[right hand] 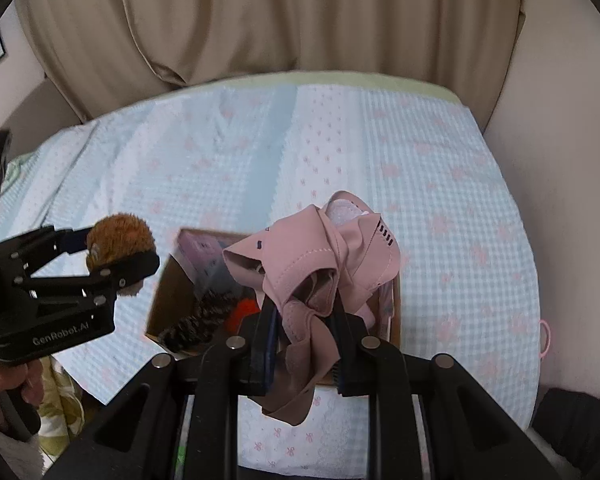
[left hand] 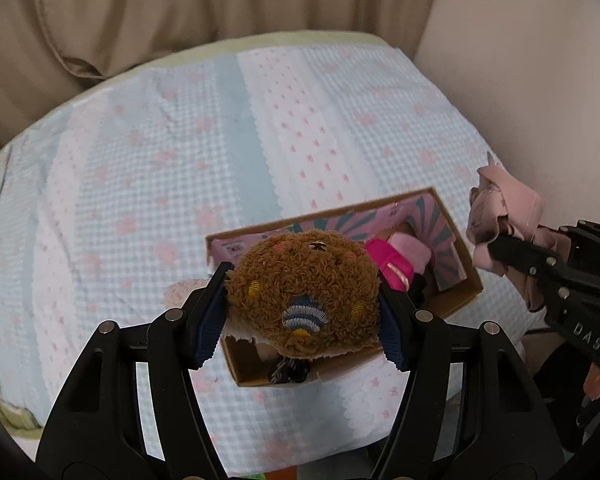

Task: Organize soft objects
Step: 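Lift the brown plush and pink fabric and carry both over the box, then drop the brown plush and pink fabric into the box, opening both tools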

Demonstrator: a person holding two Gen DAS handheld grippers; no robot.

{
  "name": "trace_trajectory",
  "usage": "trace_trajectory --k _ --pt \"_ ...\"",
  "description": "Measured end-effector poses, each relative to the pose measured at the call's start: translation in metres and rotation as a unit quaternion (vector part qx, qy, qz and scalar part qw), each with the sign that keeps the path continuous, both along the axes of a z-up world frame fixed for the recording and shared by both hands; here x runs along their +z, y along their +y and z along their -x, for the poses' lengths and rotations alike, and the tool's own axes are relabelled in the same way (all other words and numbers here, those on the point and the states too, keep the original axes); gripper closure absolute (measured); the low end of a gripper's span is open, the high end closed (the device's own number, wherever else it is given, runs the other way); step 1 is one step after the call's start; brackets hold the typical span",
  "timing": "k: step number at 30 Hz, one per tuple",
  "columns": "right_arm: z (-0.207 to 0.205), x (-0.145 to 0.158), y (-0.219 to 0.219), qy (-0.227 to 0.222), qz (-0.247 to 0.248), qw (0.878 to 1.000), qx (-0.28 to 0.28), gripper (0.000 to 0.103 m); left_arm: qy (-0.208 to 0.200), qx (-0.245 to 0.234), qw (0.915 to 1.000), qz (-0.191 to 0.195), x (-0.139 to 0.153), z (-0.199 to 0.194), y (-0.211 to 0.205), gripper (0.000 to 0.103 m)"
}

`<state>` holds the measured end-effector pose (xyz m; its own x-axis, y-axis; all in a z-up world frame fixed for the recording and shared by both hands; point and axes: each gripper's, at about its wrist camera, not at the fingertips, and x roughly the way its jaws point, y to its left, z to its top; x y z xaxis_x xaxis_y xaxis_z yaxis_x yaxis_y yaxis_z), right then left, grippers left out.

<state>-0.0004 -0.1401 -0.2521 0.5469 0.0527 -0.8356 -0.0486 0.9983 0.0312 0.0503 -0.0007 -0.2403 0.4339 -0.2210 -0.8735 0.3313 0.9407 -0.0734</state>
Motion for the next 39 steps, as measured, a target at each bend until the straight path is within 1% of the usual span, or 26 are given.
trace_trajectory --k 4,8,12,15,16,17,18,20,21,25,30,33,39 --pt "-0.008 -0.027 -0.002 0.017 0.007 1.0 -0.004 0.083 0.015 -0.017 0.9997 -0.009 -0.025 -0.012 -0.01 0.042" --pt "-0.018 -0.048 -0.009 0.029 0.012 1.0 -0.004 0.083 0.031 -0.018 0.9993 -0.012 -0.05 -0.025 -0.013 0.042" --pt "-0.029 -0.06 -0.015 0.038 0.013 0.999 -0.004 0.083 0.041 -0.02 0.9988 -0.016 -0.066 -0.035 -0.016 0.041" --pt "-0.036 -0.067 -0.019 0.046 0.0 0.999 -0.001 0.082 0.045 -0.023 0.9985 -0.019 -0.072 -0.04 -0.019 0.023" --pt "-0.038 -0.069 -0.02 0.049 -0.001 0.999 -0.003 0.078 0.047 -0.022 0.9985 -0.02 -0.073 -0.042 -0.02 0.007" --pt "-0.041 -0.072 -0.02 0.054 -0.005 0.999 -0.005 0.066 0.049 -0.019 0.9983 -0.024 -0.073 -0.044 -0.02 0.0" --pt "-0.044 -0.074 -0.021 0.059 -0.01 0.998 -0.007 0.056 0.051 -0.017 0.9981 -0.029 -0.074 -0.045 -0.021 0.0" --pt "-0.047 -0.077 -0.024 0.063 -0.022 0.998 -0.011 0.007 0.054 -0.016 0.9977 -0.038 -0.075 -0.048 -0.021 0.0" --pt "-0.047 -0.077 -0.026 0.063 -0.028 0.998 -0.014 0.001 0.055 -0.017 0.9975 -0.041 -0.075 -0.049 -0.021 0.0" --pt "-0.047 -0.075 -0.028 0.06 -0.028 0.998 -0.025 0.0 0.057 -0.024 0.9968 -0.051 -0.077 -0.051 -0.02 0.0" --pt "-0.047 -0.074 -0.027 0.068 -0.03 0.997 -0.029 0.0 0.063 -0.028 0.9965 -0.046 -0.079 -0.053 -0.019 0.0" --pt "-0.045 -0.069 -0.027 0.065 -0.035 0.997 -0.031 0.0 0.064 -0.03 0.9964 -0.047 -0.078 -0.053 -0.019 0.0" --pt "-0.041 -0.053 -0.027 0.059 -0.042 0.997 -0.028 0.0 0.058 -0.023 0.997 -0.046 -0.062 -0.05 -0.017 0.0"
